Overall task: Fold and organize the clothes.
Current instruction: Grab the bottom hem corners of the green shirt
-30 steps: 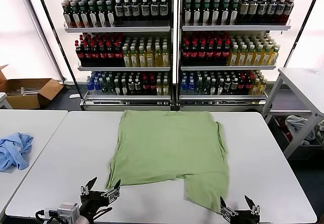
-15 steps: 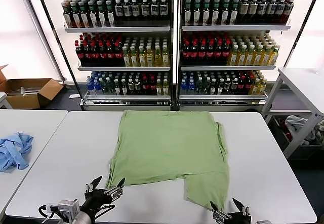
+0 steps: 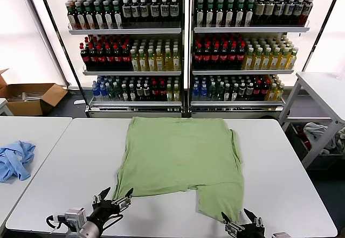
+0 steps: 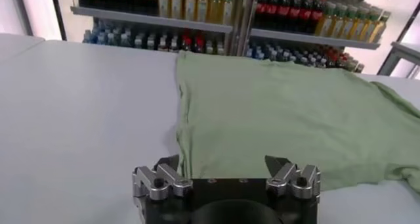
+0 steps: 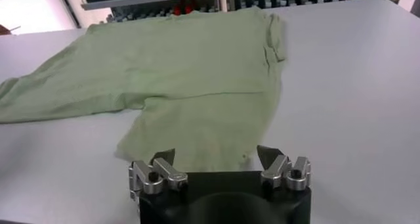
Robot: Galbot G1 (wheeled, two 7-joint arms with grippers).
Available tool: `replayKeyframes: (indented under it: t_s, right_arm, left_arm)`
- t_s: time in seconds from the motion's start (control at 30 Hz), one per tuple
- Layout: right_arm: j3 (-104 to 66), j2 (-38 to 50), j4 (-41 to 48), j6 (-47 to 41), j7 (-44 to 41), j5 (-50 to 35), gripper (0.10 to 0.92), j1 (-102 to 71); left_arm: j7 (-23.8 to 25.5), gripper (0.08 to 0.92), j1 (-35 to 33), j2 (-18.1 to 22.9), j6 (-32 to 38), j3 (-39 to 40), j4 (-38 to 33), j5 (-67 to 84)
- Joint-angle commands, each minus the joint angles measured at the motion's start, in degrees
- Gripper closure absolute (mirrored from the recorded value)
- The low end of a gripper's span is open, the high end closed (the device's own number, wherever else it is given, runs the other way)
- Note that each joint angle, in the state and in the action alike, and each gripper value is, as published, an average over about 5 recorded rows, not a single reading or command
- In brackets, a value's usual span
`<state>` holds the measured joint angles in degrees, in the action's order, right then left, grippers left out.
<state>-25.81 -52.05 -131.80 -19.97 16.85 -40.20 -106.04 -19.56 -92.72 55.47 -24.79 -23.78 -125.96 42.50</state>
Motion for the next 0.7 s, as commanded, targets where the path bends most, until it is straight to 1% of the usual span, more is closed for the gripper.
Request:
replayKeyframes:
  t_s: [0.03, 0.2, 0.4, 0.5, 0.7]
  right_arm:
    - [-0.1, 0.2, 0.1, 0.2, -0.8, -0.3, 0.218, 0.2]
    - [-0.1, 0.1, -0.1, 0.4, -0.8, -0.1, 0.22, 0.0]
    - [0.2, 0.0, 0.4, 0.8, -0.9, 0.0, 0.229, 0.2]
    - [0.7, -0.1, 0.9, 0.9, -1.0, 0.0, 0.287, 0.3]
    - [1.6, -0.3, 1.6, 1.9, -0.7, 0.2, 0.48, 0.3]
  left_arm:
    - [0.4, 0.205, 0.7, 0.0, 1.2, 0.3, 5.7, -0.3]
    - [0.7, 0.251, 0.5, 0.3, 2.4, 1.4, 7.2, -1.8]
    - [1.0, 0.408, 0.5, 0.4, 3.0, 2.0, 7.9, -2.0]
    - [1.2, 0.495, 0.4, 0.4, 3.3, 2.1, 8.1, -2.0]
    - [2.2, 0.668, -0.2, 0.2, 4.8, 2.6, 7.3, -3.5]
